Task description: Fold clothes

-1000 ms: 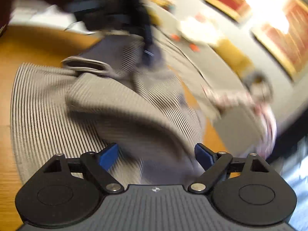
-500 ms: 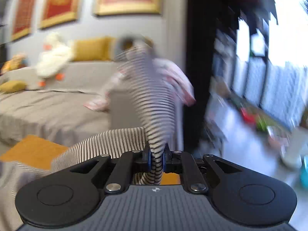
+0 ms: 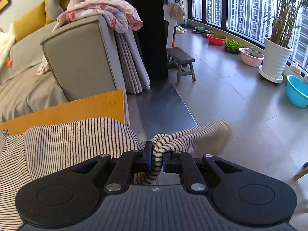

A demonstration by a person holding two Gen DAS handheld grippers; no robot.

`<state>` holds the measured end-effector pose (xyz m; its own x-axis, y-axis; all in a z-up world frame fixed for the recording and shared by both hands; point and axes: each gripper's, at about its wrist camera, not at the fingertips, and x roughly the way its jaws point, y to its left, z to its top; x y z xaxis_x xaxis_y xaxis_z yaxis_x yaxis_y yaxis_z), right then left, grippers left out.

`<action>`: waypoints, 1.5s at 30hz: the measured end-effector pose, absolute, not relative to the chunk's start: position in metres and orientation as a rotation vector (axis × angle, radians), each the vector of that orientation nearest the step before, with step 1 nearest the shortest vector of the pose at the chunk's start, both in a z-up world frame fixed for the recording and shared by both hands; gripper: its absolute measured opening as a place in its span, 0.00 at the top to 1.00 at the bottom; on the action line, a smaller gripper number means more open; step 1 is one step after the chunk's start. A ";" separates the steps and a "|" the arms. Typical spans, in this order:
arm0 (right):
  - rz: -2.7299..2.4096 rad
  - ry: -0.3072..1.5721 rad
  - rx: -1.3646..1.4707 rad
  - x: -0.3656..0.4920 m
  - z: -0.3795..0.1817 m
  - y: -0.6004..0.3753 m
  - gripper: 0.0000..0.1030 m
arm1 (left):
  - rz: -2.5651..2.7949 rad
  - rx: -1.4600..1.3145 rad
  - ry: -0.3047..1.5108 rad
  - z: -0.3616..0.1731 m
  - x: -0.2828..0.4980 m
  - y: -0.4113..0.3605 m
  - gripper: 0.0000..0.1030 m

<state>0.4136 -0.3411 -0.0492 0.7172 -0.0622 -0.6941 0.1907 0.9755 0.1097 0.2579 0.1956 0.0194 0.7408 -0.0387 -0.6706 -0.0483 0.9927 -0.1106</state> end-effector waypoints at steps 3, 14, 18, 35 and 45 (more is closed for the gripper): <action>-0.126 0.780 0.161 0.410 -0.039 -0.344 0.87 | -0.046 -0.065 0.640 0.046 0.247 0.181 0.63; -0.052 0.752 -0.235 0.356 0.016 -0.297 0.30 | -0.319 -0.156 0.712 0.032 0.235 0.139 0.33; -0.068 0.780 -0.161 0.352 0.023 -0.318 0.35 | -0.392 -0.192 0.753 0.010 0.240 0.124 0.30; 0.533 0.894 0.168 0.471 -0.016 -0.090 0.65 | -0.397 -0.298 0.811 -0.012 0.238 0.143 0.18; 0.471 0.648 0.164 0.502 0.022 -0.081 1.00 | -0.430 -0.303 0.797 -0.019 0.233 0.152 0.16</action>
